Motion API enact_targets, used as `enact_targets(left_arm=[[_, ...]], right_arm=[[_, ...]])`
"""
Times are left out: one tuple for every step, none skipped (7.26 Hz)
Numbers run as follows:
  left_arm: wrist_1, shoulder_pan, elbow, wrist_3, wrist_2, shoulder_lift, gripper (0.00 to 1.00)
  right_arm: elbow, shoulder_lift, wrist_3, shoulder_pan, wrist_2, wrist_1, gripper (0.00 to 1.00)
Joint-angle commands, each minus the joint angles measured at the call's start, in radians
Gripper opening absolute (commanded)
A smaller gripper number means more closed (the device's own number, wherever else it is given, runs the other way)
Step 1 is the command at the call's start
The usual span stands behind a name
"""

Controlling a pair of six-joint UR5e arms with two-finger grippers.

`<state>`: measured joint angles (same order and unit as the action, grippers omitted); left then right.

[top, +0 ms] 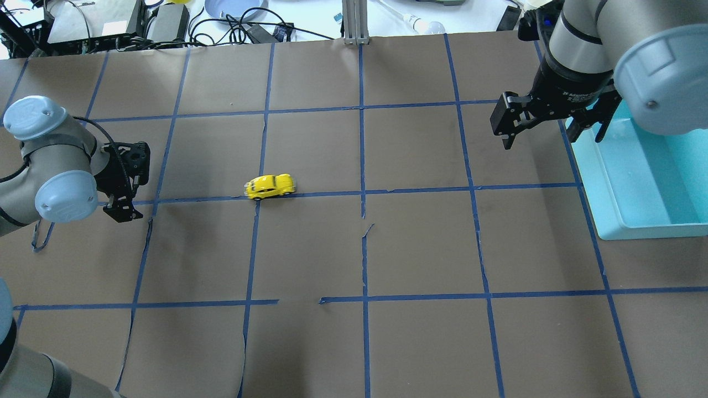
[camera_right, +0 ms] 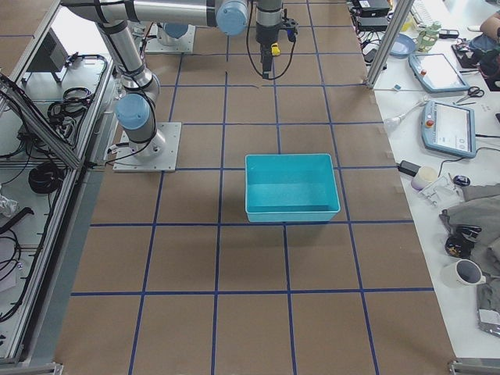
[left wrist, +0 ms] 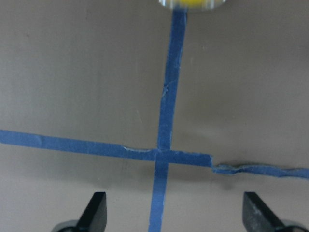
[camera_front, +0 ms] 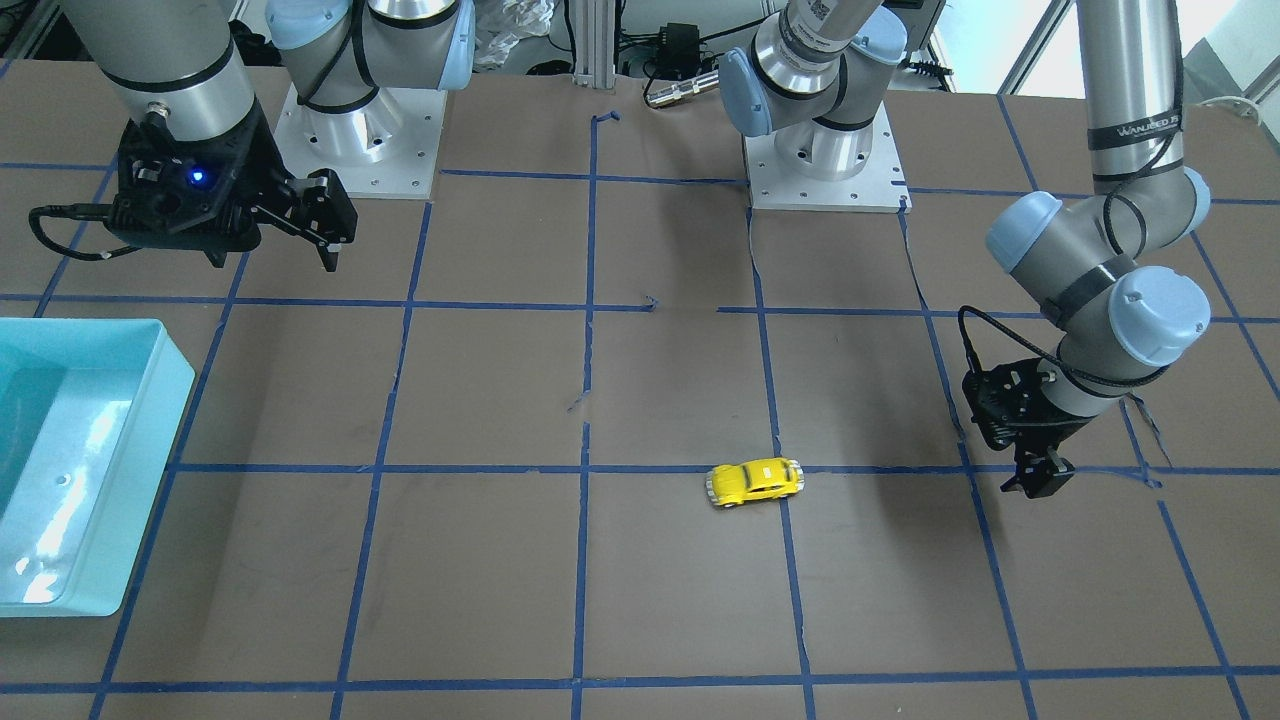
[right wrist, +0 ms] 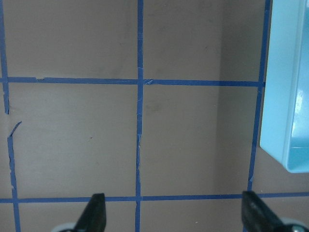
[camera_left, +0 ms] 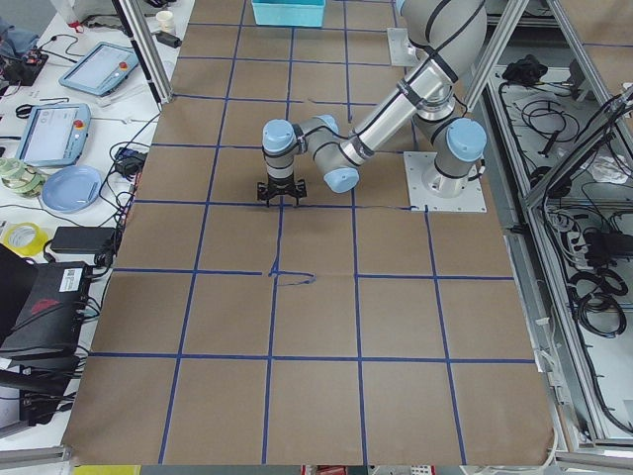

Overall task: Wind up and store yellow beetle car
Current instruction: 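Release the car so it rolls toward the blue tray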

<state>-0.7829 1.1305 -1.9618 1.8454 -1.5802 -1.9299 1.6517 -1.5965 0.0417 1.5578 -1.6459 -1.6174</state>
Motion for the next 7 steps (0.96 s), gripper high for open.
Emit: enact_targets(left_arm=[[-0.066,0.102,0.030,-0.265,0.038,0.040,0.98],[-0.131,0.185,0.070,-0.448,0.039,0.067,0.98],[-0.245,0.236,0.128,-0.592,0.043,0.090,0.98],[-0.362,0.262,0.192,-0.768,0.051,0.109,0.98],[-0.406,0.275,0.225,-0.954,0.080,0.129,0.98],[-0.406,0.279,0.230,-1.127,0.094,0.147,0.98],[-0.415,0.282,0.230,-1.282,0.094,0.169,0.98]], right_arm=[[0.000,0.001,0.001,-0.001,0.000,-0.001,1.00],[0.000,0.001,0.001,-0.001,0.000,0.001,1.00],[0.000,0.001,0.004,0.001,0.005,0.001,1.00],[0.000,0.003,0.015,-0.001,-0.001,0.002,1.00],[0.000,0.012,0.024,-0.001,-0.024,0.005,1.00],[0.002,0.042,0.018,-0.001,-0.014,-0.005,1.00],[0.000,0.071,0.023,-0.004,-0.024,-0.036,1.00]])
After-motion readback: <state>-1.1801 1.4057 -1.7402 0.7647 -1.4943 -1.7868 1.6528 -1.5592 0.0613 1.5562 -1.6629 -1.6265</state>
